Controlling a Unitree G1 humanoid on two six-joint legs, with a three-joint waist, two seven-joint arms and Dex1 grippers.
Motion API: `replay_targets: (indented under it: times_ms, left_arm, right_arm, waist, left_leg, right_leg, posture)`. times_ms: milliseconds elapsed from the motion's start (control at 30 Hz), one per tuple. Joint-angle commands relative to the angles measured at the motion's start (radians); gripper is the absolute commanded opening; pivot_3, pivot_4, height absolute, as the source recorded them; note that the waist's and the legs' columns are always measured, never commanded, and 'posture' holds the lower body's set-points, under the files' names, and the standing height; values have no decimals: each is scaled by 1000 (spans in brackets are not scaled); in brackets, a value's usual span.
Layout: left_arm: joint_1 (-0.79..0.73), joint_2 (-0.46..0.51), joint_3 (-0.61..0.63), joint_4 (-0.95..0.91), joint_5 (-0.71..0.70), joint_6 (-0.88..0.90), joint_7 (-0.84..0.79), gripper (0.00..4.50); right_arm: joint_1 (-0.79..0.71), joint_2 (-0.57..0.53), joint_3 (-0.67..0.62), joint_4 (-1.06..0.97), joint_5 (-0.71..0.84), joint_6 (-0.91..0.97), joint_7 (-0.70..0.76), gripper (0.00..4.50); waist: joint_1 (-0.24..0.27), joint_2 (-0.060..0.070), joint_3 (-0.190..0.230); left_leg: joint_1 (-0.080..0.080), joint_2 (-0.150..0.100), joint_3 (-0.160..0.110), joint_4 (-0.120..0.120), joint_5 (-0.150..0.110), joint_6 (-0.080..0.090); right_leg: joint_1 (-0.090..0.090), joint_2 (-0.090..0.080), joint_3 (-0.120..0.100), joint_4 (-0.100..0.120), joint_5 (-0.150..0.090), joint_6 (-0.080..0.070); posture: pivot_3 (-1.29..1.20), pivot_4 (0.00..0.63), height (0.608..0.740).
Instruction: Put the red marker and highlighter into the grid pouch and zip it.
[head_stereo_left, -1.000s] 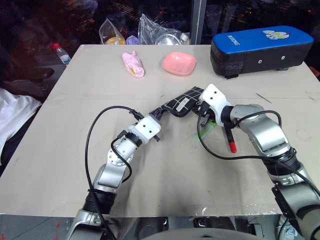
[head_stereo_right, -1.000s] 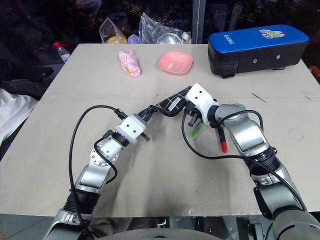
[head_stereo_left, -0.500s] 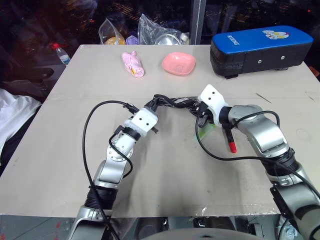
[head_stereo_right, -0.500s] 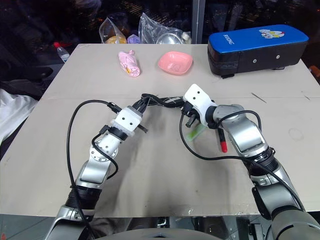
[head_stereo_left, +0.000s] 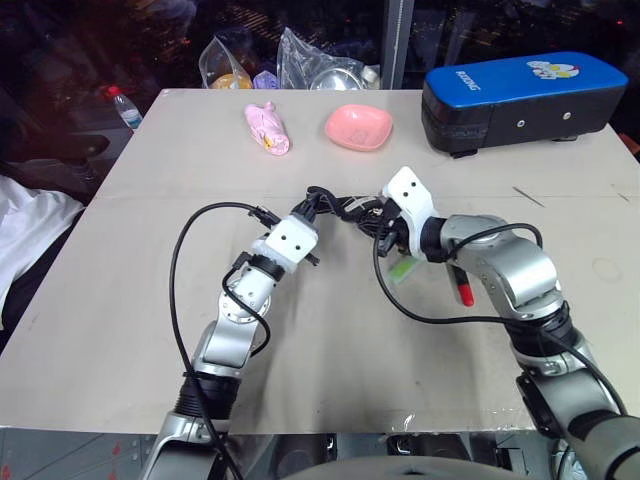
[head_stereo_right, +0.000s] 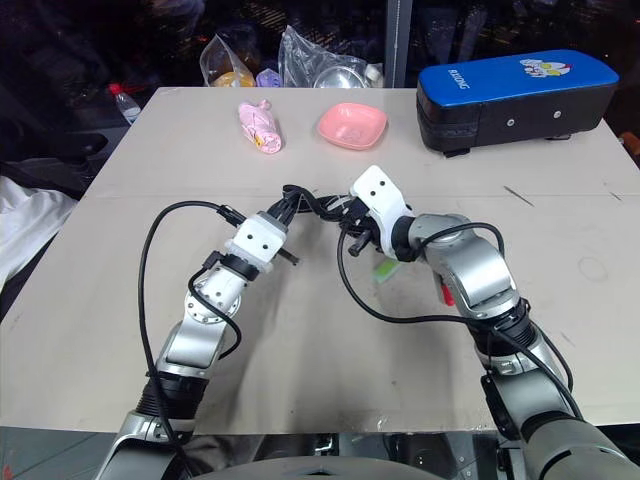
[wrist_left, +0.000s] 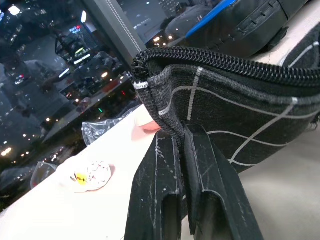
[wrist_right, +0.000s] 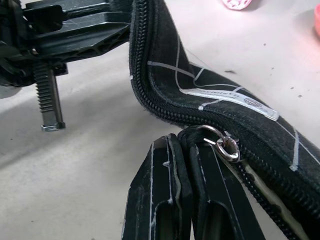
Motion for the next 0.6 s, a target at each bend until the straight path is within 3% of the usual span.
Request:
replay_targets:
  times_ms: [33, 433, 600]
  left_arm:
    - [-18, -9, -15, -38, 5, -6, 5, 0]
    - [-27, -11, -2, -44, 12, 8, 24, 0]
    - [-28, -17, -10, -49, 9, 12, 16, 0]
  right_arm:
    - [-22, 13, 6, -69, 37, -2, 4, 61]
    - [-22, -73, 105, -83, 39, -55, 82, 61]
    - [-42, -24, 100, -46, 32, -65, 41, 61]
  waist:
    - [0, 0, 0]
    - [0, 0, 0]
    - [0, 0, 0]
  left_leg:
    - [0, 0, 0, 0, 0, 0]
    - [0, 0, 0, 0, 0, 1]
    - [0, 0, 0, 0, 0, 0]
  right_leg:
    - [0, 0, 0, 0, 0, 0]
    - [0, 0, 0, 0, 0, 0]
    - [0, 0, 0, 0, 0, 0]
  posture:
    - [0, 150, 737]
    - [0, 150, 737]
    - [0, 150, 737]
